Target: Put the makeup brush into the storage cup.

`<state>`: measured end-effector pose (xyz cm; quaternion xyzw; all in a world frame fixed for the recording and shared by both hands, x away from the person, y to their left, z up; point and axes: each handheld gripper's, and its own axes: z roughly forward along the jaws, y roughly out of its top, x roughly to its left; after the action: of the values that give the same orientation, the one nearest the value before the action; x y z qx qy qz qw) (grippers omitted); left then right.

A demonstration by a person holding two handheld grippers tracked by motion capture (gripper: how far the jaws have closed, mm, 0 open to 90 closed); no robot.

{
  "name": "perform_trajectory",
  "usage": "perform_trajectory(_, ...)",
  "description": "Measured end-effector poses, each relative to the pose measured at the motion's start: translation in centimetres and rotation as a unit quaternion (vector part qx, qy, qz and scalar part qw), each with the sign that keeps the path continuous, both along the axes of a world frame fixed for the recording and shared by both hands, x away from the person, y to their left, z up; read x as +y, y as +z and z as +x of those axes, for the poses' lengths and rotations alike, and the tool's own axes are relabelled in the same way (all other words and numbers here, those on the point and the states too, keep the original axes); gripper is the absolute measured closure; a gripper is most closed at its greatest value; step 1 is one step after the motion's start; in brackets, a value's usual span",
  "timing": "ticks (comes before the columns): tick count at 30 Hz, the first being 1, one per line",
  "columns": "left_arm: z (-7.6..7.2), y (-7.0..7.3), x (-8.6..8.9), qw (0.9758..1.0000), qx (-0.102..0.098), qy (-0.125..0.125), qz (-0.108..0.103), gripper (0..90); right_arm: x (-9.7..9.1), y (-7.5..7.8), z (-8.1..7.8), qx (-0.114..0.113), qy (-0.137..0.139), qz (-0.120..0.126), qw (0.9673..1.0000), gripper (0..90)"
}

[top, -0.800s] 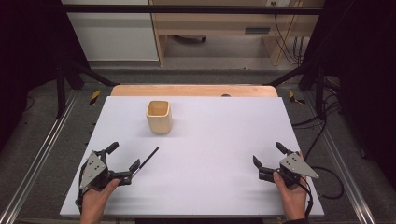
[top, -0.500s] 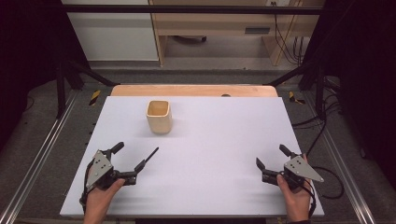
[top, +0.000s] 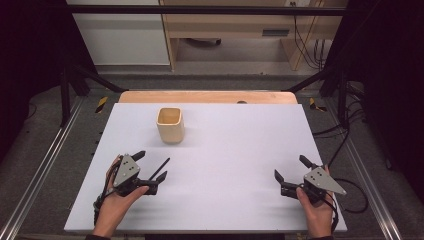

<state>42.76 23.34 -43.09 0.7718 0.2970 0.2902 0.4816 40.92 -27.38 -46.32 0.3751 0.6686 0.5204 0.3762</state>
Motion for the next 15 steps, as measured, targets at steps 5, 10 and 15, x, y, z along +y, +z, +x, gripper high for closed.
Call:
perform_trajectory(5,0.0,0.6,-0.4,0.9997,0.003,-0.003,0.025,2.2,0.1,0.0,0.0,0.001,0.000,-0.004,1.0000,2.9)
perform_trajectory(10,0.6,1.0,-0.5,0.9983,0.032,-0.004,0.048,2.3,0.2,0.0,0.0,0.001,0.002,-0.007,1.0000,2.9)
perform_trajectory(15,1.3,0.8,-0.9,0.9958,0.054,-0.010,0.073,2.2,0.1,-0.1,0.0,0.002,0.000,-0.006,1.0000,2.8)
